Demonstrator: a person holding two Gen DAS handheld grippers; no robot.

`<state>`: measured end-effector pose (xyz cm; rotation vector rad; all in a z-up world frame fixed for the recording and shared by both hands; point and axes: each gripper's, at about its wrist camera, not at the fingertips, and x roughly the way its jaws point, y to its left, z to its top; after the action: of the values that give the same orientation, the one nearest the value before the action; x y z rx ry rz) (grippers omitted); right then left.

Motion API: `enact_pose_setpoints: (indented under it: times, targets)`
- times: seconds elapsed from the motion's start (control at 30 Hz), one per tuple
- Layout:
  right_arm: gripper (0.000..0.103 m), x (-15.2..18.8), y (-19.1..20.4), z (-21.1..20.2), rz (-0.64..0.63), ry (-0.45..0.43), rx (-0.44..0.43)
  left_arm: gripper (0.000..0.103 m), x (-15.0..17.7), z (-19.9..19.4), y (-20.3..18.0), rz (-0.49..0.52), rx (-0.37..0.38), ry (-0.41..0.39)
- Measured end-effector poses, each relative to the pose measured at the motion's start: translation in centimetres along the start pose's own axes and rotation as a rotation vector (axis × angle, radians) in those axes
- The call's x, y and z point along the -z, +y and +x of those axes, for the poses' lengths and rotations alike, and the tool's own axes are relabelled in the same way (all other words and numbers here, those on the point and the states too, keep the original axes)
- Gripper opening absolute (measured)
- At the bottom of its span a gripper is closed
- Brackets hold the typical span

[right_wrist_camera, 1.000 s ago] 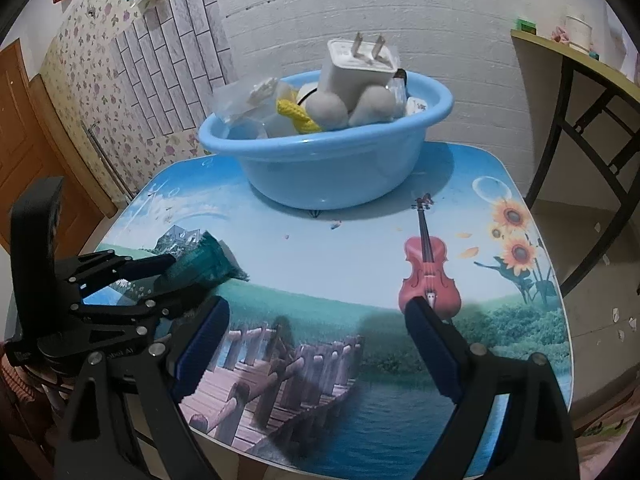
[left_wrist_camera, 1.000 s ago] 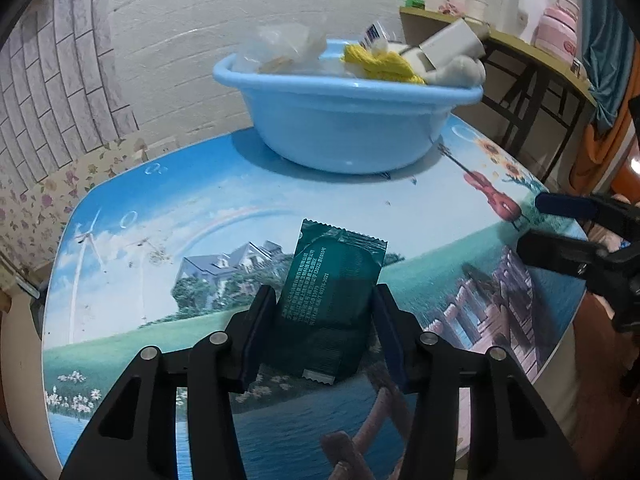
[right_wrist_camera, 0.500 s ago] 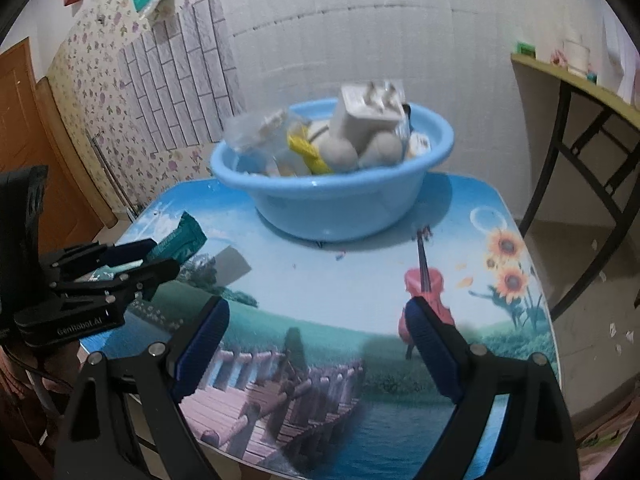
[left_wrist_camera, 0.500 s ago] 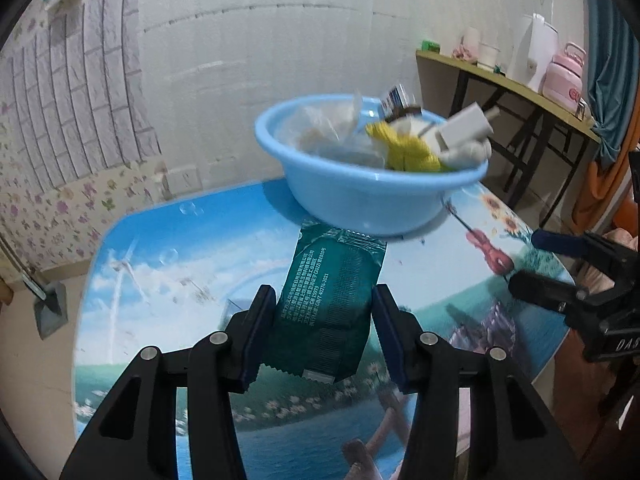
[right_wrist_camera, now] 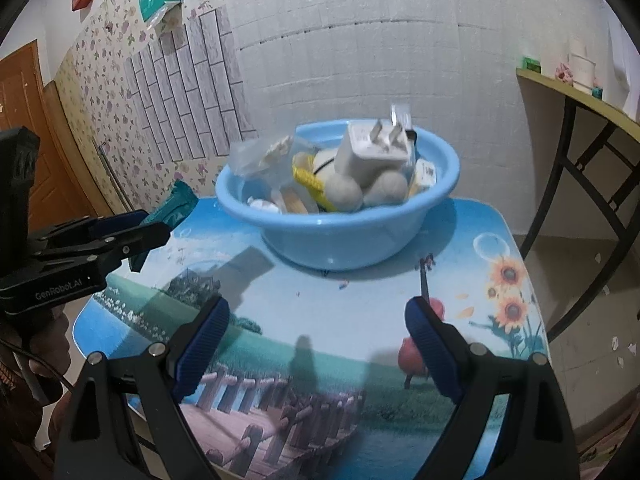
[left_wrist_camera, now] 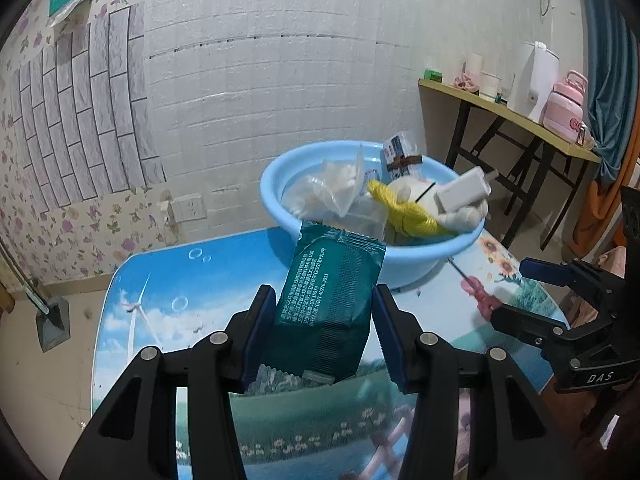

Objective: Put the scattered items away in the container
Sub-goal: 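Carry the dark green packet into the blue basin and open left tool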

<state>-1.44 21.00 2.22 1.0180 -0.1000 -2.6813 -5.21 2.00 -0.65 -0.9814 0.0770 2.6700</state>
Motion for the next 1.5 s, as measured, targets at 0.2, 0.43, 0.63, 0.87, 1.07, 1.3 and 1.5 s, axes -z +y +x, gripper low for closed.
enact_pose_setpoints:
  times: [0.2, 0.43, 0.63, 0.87, 1.07, 1.3, 1.5]
  targets:
    - [0.091, -1.5, -0.7, 0.3, -0.022, -0.039, -0.011, 0.048, -1.3, 1.1, -0.9, 0.017, -0.003, 0.01]
    - [0.091, -3.1, -2.4, 1.1, -0.012, -0.085, -0.023, 0.048, -3.1, 2.3, -2.1, 0.047, 0.001, 0.002]
    - [0.091, -3.7, -3.6, 2.2, -0.021, -0.101, -0.009, 0.049, -4.5, 4.1, -2.9, 0.056, 0.008, 0.004]
    - [0.089, -4.5, -4.9, 3.4, -0.009, -0.106, -0.011, 0.049, -5.6, 6.4, -3.9, 0.072, 0.023, 0.018]
    - [0.087, -5.2, -5.6, 3.8, 0.002, -0.132, -0.045, 0.049, -6.7, 8.4, -4.6, 0.088, 0.034, 0.026]
    - [0.086, -5.8, -5.7, 4.6, -0.014, -0.139, -0.032, 0.059, -7.1, 9.4, -4.5, 0.084, 0.03, 0.039]
    - [0.086, -6.2, -5.6, 4.6, -0.002, -0.13, -0.038, 0.068, -6.6, 8.9, -3.6, 0.045, 0.047, 0.051]
